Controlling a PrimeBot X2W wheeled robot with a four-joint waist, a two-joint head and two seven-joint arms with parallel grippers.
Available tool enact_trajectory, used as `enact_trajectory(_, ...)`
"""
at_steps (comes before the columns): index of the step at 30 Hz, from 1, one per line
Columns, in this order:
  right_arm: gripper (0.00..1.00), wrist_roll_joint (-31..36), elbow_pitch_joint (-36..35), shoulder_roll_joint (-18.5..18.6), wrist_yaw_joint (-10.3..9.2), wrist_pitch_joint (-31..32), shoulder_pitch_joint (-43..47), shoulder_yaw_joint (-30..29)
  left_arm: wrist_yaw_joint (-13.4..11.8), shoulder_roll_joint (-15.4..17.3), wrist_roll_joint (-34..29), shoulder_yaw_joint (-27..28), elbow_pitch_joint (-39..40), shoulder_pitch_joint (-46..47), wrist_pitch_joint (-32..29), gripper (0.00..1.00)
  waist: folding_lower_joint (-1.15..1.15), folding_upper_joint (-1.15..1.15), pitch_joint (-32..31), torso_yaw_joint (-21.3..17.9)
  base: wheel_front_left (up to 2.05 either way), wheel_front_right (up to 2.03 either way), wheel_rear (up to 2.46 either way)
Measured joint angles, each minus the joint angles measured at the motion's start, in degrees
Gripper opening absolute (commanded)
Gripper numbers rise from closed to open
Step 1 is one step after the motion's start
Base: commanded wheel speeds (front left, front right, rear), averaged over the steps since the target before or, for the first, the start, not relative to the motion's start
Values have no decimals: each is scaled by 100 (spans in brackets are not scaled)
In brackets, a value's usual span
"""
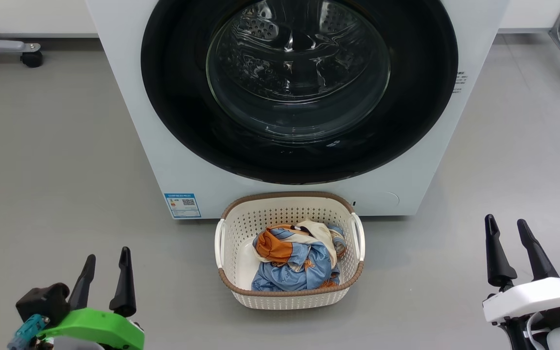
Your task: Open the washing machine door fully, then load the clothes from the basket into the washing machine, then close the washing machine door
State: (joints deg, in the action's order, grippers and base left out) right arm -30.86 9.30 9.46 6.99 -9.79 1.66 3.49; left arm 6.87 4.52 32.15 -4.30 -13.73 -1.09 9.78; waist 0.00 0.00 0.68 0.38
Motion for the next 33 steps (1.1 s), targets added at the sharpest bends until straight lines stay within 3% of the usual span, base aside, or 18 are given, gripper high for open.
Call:
enact_trajectory(21,100,1706,-53,107,2,-446,9,187,43,40,-2078,-144,177,-137,450,100,0,0,31,2,0,0,0)
enact_trajectory(33,100,1584,183,-23,2,-452,128,30,43,10,-2156,-104,155,-147,450,100,0,0,30,-10,0,0,0)
